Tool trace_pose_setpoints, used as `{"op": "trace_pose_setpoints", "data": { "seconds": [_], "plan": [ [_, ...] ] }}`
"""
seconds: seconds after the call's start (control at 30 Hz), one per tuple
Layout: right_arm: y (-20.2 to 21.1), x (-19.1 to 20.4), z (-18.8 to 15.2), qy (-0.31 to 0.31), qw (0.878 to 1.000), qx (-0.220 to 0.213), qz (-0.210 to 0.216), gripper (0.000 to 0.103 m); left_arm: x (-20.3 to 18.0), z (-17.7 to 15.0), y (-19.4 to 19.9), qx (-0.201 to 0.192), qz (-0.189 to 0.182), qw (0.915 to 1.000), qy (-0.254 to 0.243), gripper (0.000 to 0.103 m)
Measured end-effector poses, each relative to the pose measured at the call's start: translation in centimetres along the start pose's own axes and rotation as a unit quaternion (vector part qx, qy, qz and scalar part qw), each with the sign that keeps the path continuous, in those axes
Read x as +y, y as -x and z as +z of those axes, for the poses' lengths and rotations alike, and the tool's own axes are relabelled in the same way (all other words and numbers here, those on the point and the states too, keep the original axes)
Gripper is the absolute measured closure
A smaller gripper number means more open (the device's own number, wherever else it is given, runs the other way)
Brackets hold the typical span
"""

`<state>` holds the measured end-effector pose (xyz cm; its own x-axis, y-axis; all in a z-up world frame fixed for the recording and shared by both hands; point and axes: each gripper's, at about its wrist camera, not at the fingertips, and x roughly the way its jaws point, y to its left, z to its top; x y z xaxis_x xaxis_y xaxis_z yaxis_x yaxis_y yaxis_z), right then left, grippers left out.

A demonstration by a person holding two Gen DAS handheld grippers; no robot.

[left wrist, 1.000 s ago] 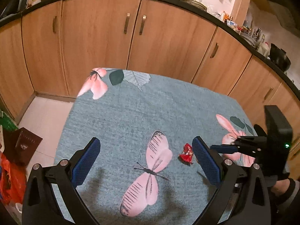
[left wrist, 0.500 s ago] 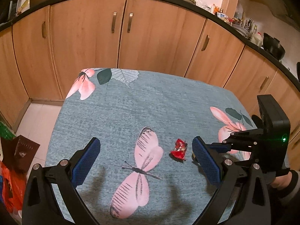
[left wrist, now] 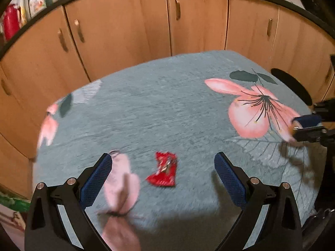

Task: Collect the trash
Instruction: 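Grasp the small white cap with the right tool while the left tool grasps the red wrapper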

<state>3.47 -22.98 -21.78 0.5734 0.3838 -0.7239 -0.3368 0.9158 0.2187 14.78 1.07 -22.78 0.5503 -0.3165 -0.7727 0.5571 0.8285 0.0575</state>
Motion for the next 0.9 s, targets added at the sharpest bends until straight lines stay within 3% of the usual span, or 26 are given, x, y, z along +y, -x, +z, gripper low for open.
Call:
{"op": "trace_pose_setpoints", "data": {
  "seconds": [0.07,0.13,0.23,0.27,0.33,0.4,0.5,0.63,0.7,0.77,0.9],
  "plan": [
    [1.0,-0.9,-0.4,-0.014,1.0,-0.013,-0.001,0.081,0.4,0.3,-1.1,0.017,-0.019,0.9996,0.014,0.013],
    [1.5,-1.4,-0.6,-0.021,1.0,-0.021,0.001,0.081,0.5,0.4,-2.3,0.04,-0.034,0.9984,0.022,0.027],
    [1.7,-1.7,-1.0,-0.026,0.999,-0.029,0.007,0.081,-0.4,0.5,-3.1,0.052,-0.003,0.9987,-0.003,0.039],
    [1.8,-1.8,-1.1,-0.029,0.999,-0.031,0.009,0.081,-0.6,0.6,-3.0,0.055,-0.011,0.9984,-0.002,0.046],
    [1.8,-2.1,-1.0,-0.035,0.999,-0.036,0.014,0.081,-0.8,0.8,-2.8,0.056,-0.007,0.9984,0.001,0.075],
    [2.1,-2.5,-1.0,-0.043,0.998,-0.043,0.017,0.079,-0.4,0.7,-2.6,0.059,-0.002,0.9982,0.015,0.09],
    [2.4,-2.9,-1.2,-0.051,0.997,-0.05,0.021,0.079,0.8,0.0,-1.9,0.056,-0.014,0.9973,0.045,0.09],
    [2.4,-3.2,-1.3,-0.053,0.997,-0.052,0.025,0.08,0.8,-0.7,-1.3,0.055,-0.001,0.9978,0.036,0.09],
    [2.4,-3.1,-1.3,-0.051,0.997,-0.052,0.027,0.083,0.7,-0.8,-1.3,0.054,0.003,0.998,0.034,0.09],
    [2.4,-2.9,-1.4,-0.047,0.997,-0.054,0.023,0.095,0.9,-0.4,-1.5,0.058,0.006,0.997,0.051,0.091],
    [2.1,-3.4,-1.6,-0.051,0.998,-0.045,0.004,0.097,-1.3,2.0,-1.8,0.062,0.004,0.9968,0.051,0.099]
  ]
}}
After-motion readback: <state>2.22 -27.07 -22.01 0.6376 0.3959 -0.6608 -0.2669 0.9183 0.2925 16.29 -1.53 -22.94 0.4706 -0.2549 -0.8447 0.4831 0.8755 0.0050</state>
